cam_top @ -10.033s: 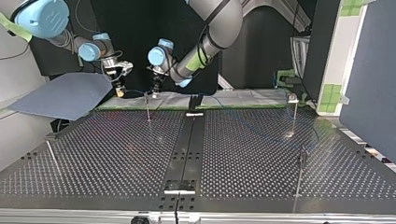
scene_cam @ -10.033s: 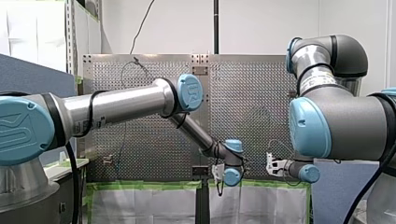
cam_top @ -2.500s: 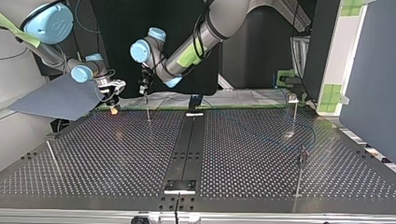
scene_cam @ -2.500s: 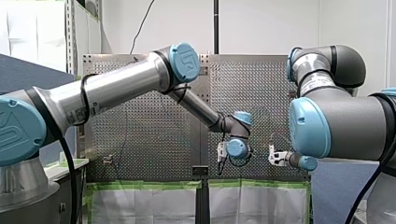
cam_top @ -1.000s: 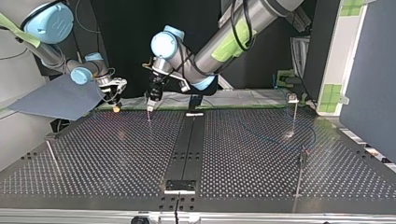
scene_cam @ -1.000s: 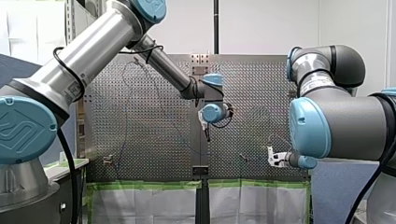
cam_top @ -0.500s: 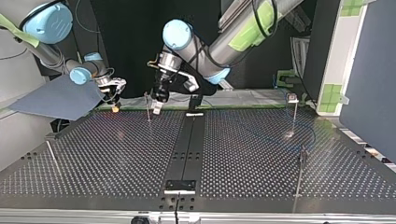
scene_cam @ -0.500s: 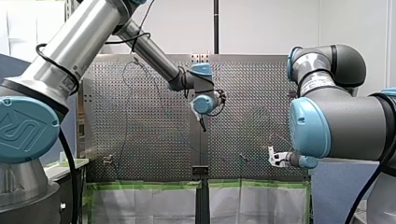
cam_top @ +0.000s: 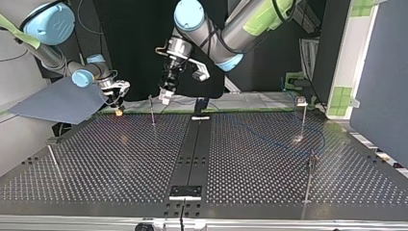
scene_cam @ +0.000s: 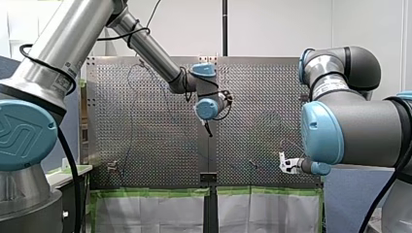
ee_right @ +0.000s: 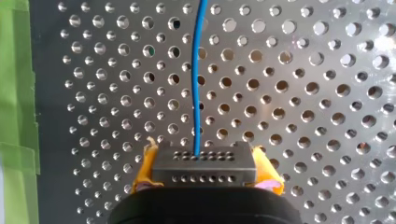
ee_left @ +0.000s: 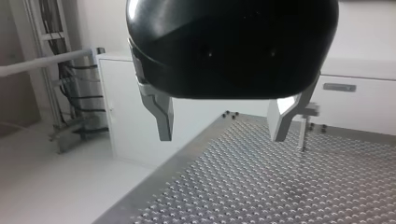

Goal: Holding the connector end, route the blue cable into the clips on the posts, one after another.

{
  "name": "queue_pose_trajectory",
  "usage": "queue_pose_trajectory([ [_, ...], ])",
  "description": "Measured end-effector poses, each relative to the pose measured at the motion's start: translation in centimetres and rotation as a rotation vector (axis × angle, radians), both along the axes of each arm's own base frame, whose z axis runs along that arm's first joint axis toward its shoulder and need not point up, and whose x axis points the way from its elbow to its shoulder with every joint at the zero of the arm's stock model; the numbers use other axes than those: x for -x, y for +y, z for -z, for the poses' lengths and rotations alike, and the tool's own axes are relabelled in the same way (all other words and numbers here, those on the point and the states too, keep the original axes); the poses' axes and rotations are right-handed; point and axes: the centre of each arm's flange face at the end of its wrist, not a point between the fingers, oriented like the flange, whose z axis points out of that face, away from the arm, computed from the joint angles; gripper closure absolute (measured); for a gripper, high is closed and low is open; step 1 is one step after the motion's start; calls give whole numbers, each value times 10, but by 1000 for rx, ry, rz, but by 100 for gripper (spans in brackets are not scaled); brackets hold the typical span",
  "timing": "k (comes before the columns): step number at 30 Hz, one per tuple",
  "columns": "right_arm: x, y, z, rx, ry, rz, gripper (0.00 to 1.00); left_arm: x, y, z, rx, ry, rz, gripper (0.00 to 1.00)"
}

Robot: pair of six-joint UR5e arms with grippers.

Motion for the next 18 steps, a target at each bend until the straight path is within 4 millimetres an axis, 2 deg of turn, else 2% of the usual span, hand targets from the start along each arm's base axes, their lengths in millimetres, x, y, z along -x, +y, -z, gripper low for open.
queue_pose_trajectory([
  [7,0,0,0,1,-1,1,100,21,13,30,-29,58,5,0],
  [18,1,-1,0,1,-3,1,100,45,49,75,-93,156,-21,0],
])
